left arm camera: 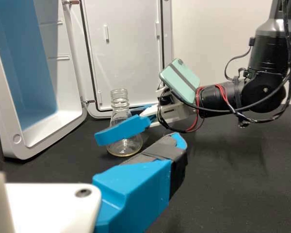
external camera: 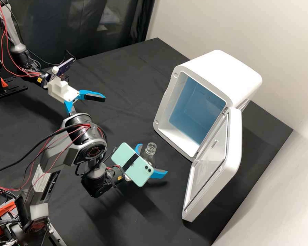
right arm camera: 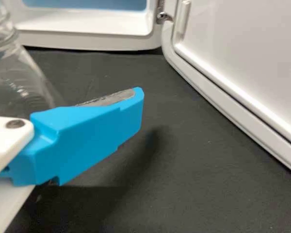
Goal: Place the flask in the incubator
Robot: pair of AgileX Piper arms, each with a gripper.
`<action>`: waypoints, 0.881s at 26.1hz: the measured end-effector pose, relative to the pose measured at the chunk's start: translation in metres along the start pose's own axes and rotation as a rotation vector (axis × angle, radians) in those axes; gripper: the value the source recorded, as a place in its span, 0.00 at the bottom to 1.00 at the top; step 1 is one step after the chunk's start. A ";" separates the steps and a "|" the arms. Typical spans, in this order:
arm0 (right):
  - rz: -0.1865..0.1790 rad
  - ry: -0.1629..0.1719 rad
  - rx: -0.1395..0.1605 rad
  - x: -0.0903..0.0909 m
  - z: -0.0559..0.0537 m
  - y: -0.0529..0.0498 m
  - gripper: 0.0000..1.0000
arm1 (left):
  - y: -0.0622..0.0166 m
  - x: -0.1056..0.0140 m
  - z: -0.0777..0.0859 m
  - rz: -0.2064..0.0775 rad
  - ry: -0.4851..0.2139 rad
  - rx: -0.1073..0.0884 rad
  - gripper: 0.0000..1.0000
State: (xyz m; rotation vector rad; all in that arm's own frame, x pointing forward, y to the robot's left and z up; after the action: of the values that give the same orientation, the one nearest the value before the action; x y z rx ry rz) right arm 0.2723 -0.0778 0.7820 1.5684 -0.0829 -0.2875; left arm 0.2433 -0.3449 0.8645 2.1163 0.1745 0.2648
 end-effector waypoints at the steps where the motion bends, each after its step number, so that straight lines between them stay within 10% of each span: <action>1: 0.005 0.002 0.000 0.001 0.000 0.001 1.00 | 0.0000 0.000 0.000 0.000 0.000 0.000 1.00; 9: 0.023 0.013 -0.002 0.006 -0.003 0.005 1.00 | 0.0000 0.000 0.000 0.000 0.000 0.000 1.00; 10: 0.023 0.013 -0.002 0.006 -0.003 0.005 0.00 | 0.0000 0.000 0.000 0.000 0.000 0.000 1.00; 23: 0.026 0.016 -0.002 0.005 -0.003 0.006 0.00 | 0.0000 0.000 0.000 0.000 0.000 0.000 1.00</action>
State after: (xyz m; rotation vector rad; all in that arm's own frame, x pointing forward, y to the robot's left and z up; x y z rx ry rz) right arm 0.2789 -0.0758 0.7870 1.5660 -0.0906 -0.2544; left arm 0.2433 -0.3449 0.8645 2.1163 0.1745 0.2648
